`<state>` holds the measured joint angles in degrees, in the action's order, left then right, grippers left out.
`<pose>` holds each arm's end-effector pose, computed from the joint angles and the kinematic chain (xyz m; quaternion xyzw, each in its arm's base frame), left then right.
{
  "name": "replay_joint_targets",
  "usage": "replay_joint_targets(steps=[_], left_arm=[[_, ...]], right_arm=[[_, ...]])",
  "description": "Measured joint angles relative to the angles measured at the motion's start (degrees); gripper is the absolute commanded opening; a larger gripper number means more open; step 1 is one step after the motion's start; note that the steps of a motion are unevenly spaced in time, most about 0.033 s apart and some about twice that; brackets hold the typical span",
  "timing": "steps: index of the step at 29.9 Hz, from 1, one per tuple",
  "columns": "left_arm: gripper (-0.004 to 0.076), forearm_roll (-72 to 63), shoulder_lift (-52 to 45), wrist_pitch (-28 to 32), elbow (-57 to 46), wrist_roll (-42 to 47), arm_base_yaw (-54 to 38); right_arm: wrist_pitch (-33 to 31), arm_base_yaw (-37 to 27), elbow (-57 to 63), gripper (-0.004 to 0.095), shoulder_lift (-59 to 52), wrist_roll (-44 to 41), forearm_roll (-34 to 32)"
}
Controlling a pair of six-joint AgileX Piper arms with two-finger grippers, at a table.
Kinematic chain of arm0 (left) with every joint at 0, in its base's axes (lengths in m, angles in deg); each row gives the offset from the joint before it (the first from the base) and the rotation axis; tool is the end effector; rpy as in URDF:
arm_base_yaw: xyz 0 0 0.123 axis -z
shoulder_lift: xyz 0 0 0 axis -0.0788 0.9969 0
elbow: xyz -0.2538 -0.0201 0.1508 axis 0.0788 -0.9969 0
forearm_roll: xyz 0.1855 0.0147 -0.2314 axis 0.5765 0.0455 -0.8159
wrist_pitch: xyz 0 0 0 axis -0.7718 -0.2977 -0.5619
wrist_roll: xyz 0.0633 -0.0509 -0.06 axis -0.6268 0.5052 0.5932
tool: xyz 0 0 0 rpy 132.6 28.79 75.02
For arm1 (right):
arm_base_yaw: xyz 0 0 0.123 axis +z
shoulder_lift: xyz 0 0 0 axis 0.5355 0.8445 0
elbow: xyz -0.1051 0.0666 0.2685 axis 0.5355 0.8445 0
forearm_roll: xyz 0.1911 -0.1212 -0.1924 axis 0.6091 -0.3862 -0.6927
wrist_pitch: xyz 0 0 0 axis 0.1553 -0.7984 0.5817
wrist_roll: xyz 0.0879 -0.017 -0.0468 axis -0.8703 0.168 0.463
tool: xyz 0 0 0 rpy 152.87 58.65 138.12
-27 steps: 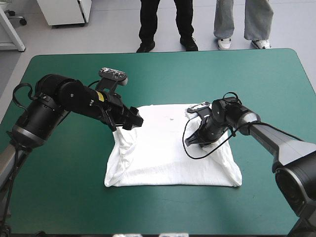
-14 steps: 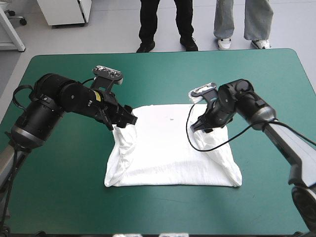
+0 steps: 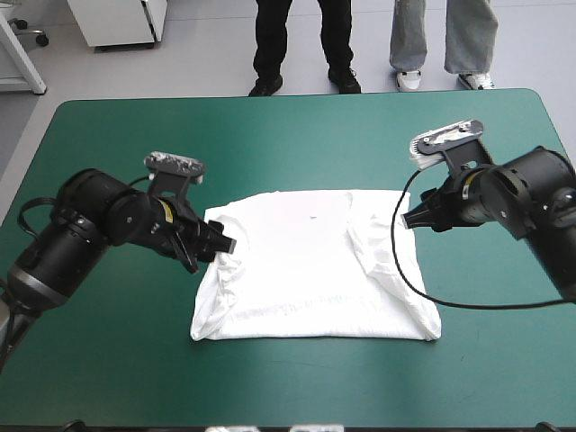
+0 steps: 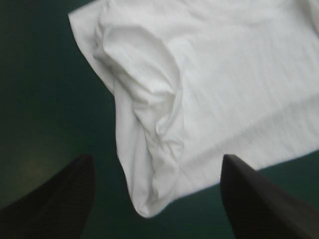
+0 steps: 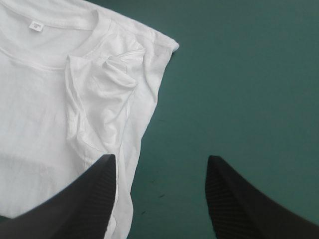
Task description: Fold the cloth
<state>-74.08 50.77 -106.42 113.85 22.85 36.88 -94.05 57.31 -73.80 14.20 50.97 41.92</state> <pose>0.2483 -0.1529 0.3865 0.1581 0.9599 -0.0723 0.2199 0.2655 0.1018 0.4312 -0.1628 0.9335 -0.0199 0.3188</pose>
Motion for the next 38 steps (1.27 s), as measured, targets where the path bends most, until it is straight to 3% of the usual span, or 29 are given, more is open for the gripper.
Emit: replay_joint_targets(steps=[7, 12, 23, 30, 34, 38], left_arm=[[0.0517, 2.1, 0.0, 1.5, -16.4, 7.7, 4.9], [0.0536, 3.0, 0.0, 7.1, -24.6, 10.5, 5.5], [0.0527, 4.9, 0.3, 18.3, -33.6, 14.7, 5.5], [0.052, 3.8, 5.5, 20.3, -34.0, 14.5, 5.5], [0.0393, 1.7, 7.4, 20.3, -33.3, 12.6, 5.5], [0.0156, -1.3, 8.4, 20.9, -32.7, 10.5, 5.5]], right_arm=[[-0.4, 0.0, 6.5, 0.0514, -9.2, -3.8, -2.6], [-0.6, 0.0, 13.9, 0.0513, -14.8, -5.1, -2.8], [-1.3, 0.0, 20.7, 0.0513, -19.5, -6.2, -2.4], [0.1, 0.0, 24.6, 0.0515, -19.7, -7.9, -1.7], [3.8, 0.0, 28.7, 0.0515, -20.3, -9.4, -1.1], [7.5, 0.0, 33.3, 0.0515, -20.3, -9.8, 1.4]])
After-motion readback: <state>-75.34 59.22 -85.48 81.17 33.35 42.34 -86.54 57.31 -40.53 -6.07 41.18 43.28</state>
